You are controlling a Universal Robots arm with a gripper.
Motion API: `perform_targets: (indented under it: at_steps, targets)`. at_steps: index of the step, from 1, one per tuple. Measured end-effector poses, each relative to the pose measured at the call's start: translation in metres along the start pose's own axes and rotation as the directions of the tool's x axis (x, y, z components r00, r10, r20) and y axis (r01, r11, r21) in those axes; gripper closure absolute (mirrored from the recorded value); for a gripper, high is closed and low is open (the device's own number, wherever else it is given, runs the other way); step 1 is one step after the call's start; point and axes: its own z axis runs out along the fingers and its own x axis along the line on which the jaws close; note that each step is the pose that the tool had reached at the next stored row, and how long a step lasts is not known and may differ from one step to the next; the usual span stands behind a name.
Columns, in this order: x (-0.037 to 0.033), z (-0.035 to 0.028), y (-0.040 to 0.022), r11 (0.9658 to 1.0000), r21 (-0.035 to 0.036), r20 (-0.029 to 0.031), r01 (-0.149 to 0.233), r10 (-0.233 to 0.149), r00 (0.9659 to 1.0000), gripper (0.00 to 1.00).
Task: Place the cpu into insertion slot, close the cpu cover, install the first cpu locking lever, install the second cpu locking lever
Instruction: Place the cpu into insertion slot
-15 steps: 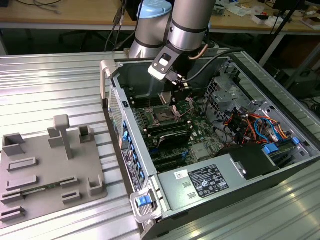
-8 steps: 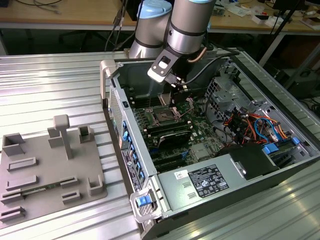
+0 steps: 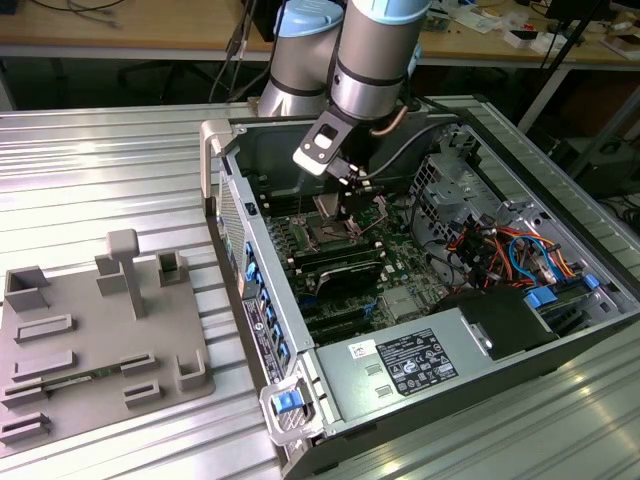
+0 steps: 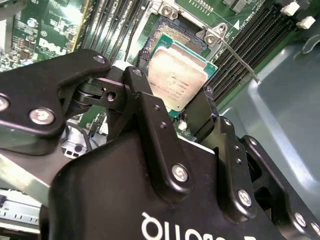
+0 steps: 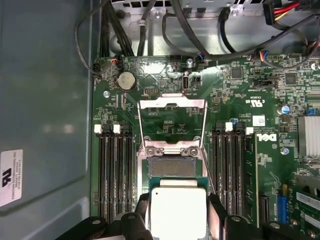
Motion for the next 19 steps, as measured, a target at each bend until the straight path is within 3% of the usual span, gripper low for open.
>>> perform_targets:
  at_steps: [4, 8, 10, 19]
  targets:
    - [0.0015, 0.0103, -0.0004, 1.0000, 0.0009, 0.0000, 0.000, 0.000, 1.0000, 0.45]
    - [0.0021, 0.0220, 0.0030, 1.0000, 0.0019, 0.0019, 0.001, -0.001, 1.0000, 0.45]
    - [0.0024, 0.0258, 0.0029, 1.0000, 0.0053, 0.0030, 0.000, 0.000, 1.0000, 0.45]
    - [0.0024, 0.0287, 0.0027, 1.0000, 0.0074, 0.0030, 0.000, 0.000, 1.0000, 0.45]
